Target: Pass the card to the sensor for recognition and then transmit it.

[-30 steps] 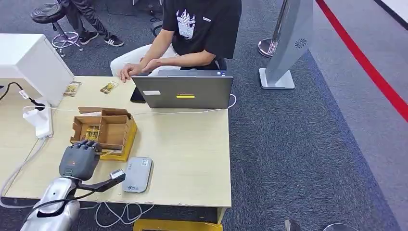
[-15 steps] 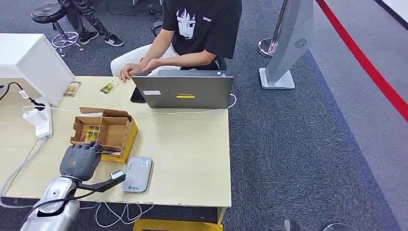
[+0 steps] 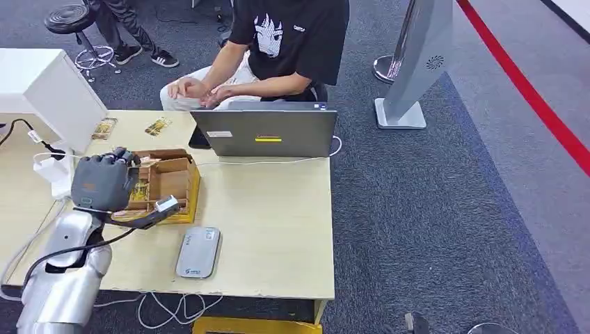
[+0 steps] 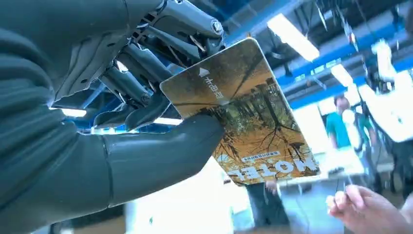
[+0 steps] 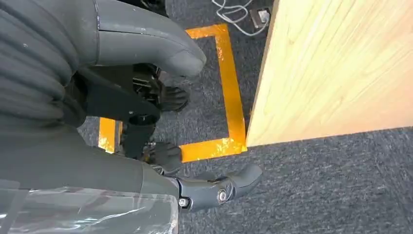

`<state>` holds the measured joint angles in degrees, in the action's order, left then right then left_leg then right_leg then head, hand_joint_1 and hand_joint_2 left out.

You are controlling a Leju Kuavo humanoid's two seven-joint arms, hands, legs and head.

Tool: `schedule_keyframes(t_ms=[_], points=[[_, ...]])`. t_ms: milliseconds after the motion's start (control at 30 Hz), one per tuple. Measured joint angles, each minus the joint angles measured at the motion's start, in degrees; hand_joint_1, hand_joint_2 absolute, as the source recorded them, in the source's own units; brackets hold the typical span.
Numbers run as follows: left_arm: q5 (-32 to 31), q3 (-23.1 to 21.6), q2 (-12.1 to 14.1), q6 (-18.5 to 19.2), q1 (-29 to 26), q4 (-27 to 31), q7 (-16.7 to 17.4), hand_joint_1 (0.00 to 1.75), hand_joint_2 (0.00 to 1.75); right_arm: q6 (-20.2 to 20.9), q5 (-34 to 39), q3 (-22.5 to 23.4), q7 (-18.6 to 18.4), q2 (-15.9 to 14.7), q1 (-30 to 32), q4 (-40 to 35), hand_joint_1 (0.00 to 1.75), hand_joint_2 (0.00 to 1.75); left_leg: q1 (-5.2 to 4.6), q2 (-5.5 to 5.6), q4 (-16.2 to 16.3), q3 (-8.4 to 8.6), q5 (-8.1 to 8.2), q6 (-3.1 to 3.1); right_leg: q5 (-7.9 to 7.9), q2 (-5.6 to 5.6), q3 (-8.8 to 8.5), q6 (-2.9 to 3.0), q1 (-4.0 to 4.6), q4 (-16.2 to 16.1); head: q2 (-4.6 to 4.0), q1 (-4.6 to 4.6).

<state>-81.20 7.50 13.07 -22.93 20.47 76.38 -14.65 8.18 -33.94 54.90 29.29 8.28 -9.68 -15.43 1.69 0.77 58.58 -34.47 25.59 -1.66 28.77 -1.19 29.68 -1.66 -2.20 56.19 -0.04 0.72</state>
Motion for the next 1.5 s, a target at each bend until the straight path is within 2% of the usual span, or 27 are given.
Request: schedule_keyframes(t_ms=[300,1067,1100,1133,1267,1367,1433,1500], points=[[0.83,-0.59,-0.63,3.37,5.5,3.98,0.57,1.75,1.75,0.09,0.2,-0.57,-0.33,0.02,-0.24,0.02,0.0,1.75,0.0,-0.02,0.0,0.0,0.0,0.0,0.0,-0.01,0.01,0.0,0.0,0.0,-0.02,0.02],[1.79,-0.59,-0.24,3.31,6.64,3.72,1.12,1.75,1.75,0.13,0.35,-0.87,-0.44,0.02,-0.25,0.0,0.0,1.75,0.0,-0.11,0.0,-0.03,0.02,-0.01,0.0,-0.12,0.09,0.0,0.0,0.0,0.0,0.02],[1.79,-0.59,-0.2,3.26,6.63,3.66,1.12,0.77,1.75,0.13,0.35,-0.87,-0.44,0.02,-0.25,0.0,0.0,1.75,0.0,-0.11,0.0,-0.05,0.02,-0.01,0.0,-0.13,0.1,0.0,0.0,0.0,0.0,0.02],[1.84,-0.59,-0.2,3.22,6.63,3.61,1.09,0.0,1.75,0.13,0.39,-0.87,-0.44,0.02,-0.25,0.0,0.0,1.75,0.0,-0.11,0.0,-0.07,0.02,-0.01,0.0,-0.13,0.13,0.0,0.0,0.0,-0.02,0.0],[1.86,-0.59,-0.2,2.78,6.45,3.42,1.12,0.0,1.75,0.04,0.48,-0.87,-0.44,0.02,-0.25,0.0,0.0,1.75,0.0,-0.07,0.0,-0.13,0.02,0.0,0.0,-0.09,0.13,0.0,0.0,0.0,0.0,0.0],[3.94,-0.55,-0.35,0.94,5.07,3.44,0.87,0.0,1.75,-0.18,0.94,-0.87,-0.42,0.02,-0.15,0.0,0.0,1.75,-0.01,-0.08,0.0,-0.12,0.02,0.0,0.0,-0.1,0.12,0.0,0.0,0.0,0.0,0.02],[6.65,-0.26,-0.72,-0.06,3.84,3.99,-0.79,0.0,1.75,-0.18,1.03,-0.87,-0.37,0.02,-0.11,0.0,0.0,1.75,-0.01,-0.08,0.0,-0.13,0.02,0.0,0.0,-0.1,0.11,0.0,0.0,0.01,0.0,0.02],[13.67,1.23,-2.67,-2.25,-0.5,8.34,-4.84,0.0,1.75,-0.18,1.55,-0.87,0.0,0.02,0.22,-0.09,0.0,1.75,-0.03,-0.08,0.0,-0.12,0.02,0.0,0.01,-0.1,0.08,-0.01,-0.02,0.0,0.0,0.02]])
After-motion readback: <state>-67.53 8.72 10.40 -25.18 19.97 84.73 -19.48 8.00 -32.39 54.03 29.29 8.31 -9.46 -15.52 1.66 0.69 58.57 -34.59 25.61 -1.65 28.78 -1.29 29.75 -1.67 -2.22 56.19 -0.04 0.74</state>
